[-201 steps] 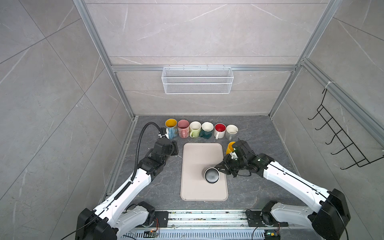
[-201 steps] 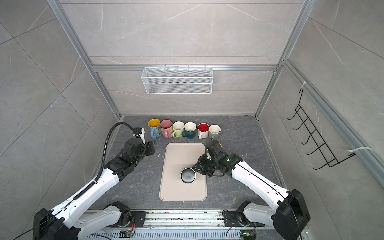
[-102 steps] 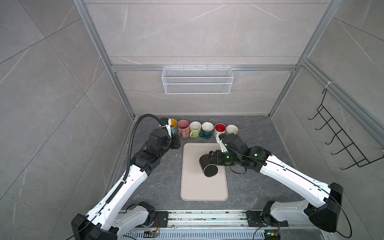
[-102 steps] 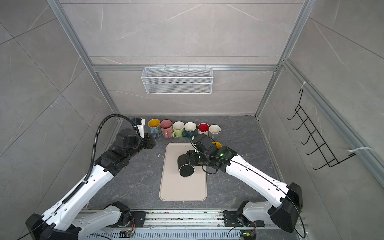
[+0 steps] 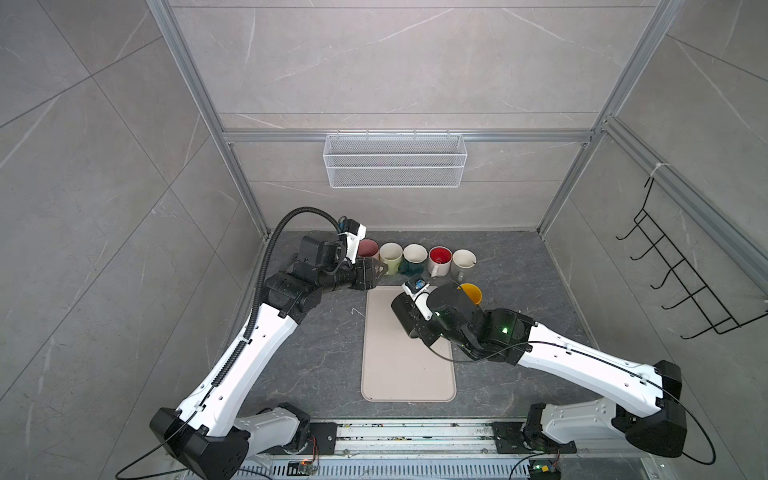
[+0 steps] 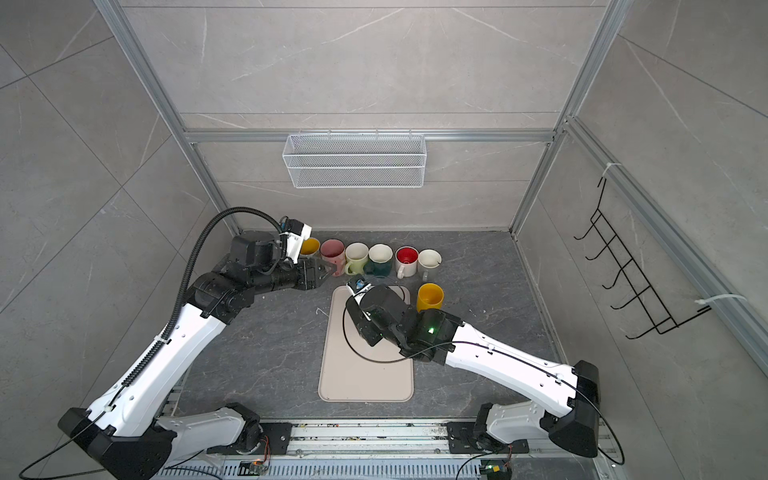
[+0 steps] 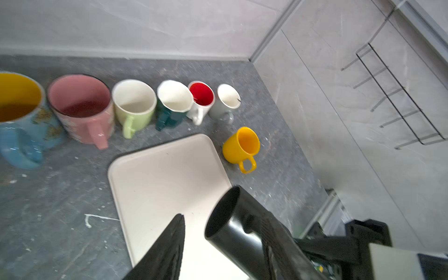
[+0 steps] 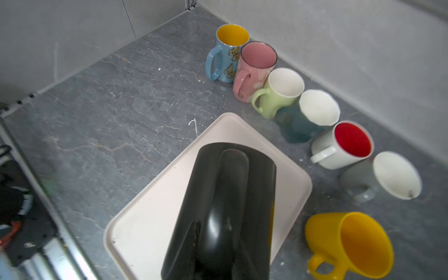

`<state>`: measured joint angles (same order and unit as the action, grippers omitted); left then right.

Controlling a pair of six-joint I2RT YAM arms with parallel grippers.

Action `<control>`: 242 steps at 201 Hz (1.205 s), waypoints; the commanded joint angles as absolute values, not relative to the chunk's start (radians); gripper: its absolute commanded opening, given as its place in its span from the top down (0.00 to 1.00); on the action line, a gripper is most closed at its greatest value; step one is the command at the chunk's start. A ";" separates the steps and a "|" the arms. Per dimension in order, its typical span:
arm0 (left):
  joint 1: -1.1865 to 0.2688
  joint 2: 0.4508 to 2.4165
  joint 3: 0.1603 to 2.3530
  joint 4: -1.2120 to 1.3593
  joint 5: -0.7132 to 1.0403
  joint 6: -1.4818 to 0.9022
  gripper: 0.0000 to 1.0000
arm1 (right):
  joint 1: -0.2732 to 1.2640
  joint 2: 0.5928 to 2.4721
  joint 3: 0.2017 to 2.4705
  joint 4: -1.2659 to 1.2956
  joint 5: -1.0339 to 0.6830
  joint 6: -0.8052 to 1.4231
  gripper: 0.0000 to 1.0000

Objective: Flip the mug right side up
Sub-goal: 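Lift the black mug and carry it toward the left gripper, then tilt the black mug upright while the left gripper reaches for its handle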

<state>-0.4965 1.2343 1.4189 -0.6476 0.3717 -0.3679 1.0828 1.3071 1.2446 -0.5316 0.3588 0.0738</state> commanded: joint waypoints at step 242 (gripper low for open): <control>-0.489 1.285 1.514 -0.907 0.657 -0.331 0.44 | 1.236 1.518 0.838 1.171 0.954 -1.411 1.00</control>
<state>-0.4965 1.2900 1.4864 -0.8993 0.6819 -0.3542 1.2240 1.5150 0.8391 0.9497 0.9440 -1.3155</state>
